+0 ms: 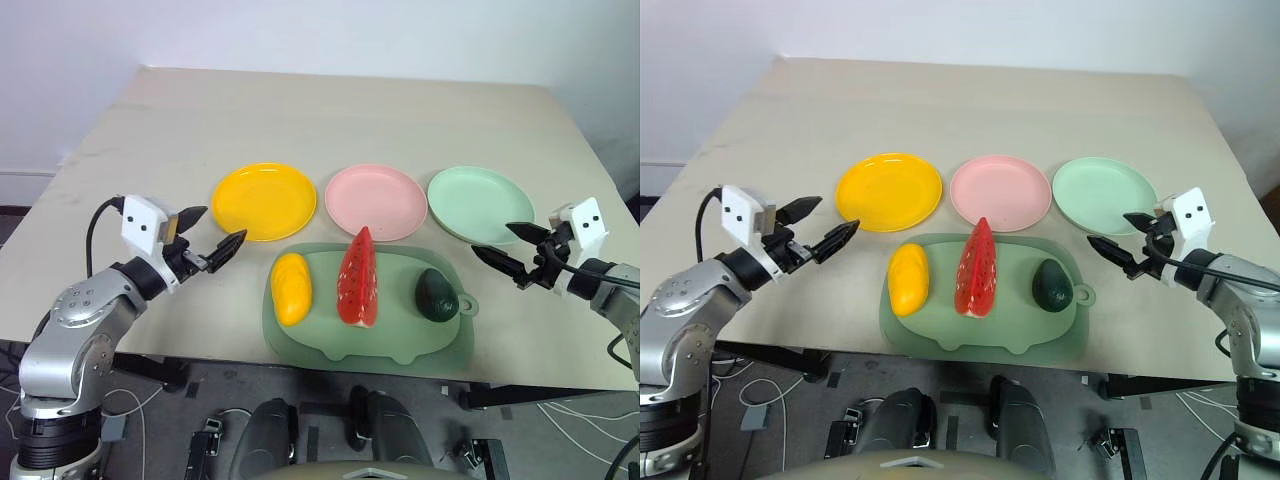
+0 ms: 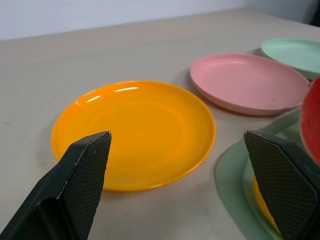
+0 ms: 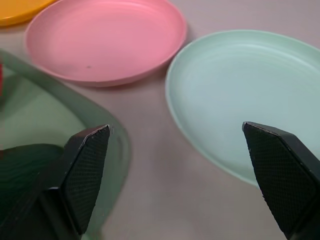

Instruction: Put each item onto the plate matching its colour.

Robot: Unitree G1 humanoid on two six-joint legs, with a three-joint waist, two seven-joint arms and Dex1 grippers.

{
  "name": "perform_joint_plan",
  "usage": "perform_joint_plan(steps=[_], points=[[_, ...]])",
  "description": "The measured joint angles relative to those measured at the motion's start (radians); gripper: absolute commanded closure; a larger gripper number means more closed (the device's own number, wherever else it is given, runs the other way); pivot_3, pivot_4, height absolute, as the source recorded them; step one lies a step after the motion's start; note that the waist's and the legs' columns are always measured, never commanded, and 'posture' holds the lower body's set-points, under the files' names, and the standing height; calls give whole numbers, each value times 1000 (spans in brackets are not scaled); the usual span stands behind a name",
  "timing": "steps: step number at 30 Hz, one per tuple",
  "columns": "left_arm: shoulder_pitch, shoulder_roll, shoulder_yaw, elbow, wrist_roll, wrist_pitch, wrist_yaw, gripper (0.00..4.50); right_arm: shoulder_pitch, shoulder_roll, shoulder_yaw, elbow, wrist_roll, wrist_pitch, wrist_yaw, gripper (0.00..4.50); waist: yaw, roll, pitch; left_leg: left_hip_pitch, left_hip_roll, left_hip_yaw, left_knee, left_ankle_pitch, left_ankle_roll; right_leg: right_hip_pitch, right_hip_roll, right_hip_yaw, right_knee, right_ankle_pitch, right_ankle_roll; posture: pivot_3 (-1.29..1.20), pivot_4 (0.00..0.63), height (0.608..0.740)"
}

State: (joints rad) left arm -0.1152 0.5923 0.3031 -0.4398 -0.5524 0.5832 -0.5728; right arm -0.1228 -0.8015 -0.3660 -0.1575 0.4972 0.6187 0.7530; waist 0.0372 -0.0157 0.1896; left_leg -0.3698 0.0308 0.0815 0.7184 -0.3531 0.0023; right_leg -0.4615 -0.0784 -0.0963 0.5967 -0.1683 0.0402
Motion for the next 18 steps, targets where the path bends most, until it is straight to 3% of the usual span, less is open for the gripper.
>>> perform_joint_plan(steps=[7, 18], points=[[3, 6, 45, 12, -66, 17, -18, 43, 90, 56, -4, -113, 20, 33, -77, 0, 0, 0, 0, 0, 0, 0, 0, 0, 0, 0, 0, 0, 0, 0, 0, 0, 150, 740], [-37, 12, 27, 68, -67, 17, -30, 43, 113, 50, -44, -196, 36, 74, -136, 0, 0, 0, 0, 0, 0, 0, 0, 0, 0, 0, 0, 0, 0, 0, 0, 0, 150, 740]])
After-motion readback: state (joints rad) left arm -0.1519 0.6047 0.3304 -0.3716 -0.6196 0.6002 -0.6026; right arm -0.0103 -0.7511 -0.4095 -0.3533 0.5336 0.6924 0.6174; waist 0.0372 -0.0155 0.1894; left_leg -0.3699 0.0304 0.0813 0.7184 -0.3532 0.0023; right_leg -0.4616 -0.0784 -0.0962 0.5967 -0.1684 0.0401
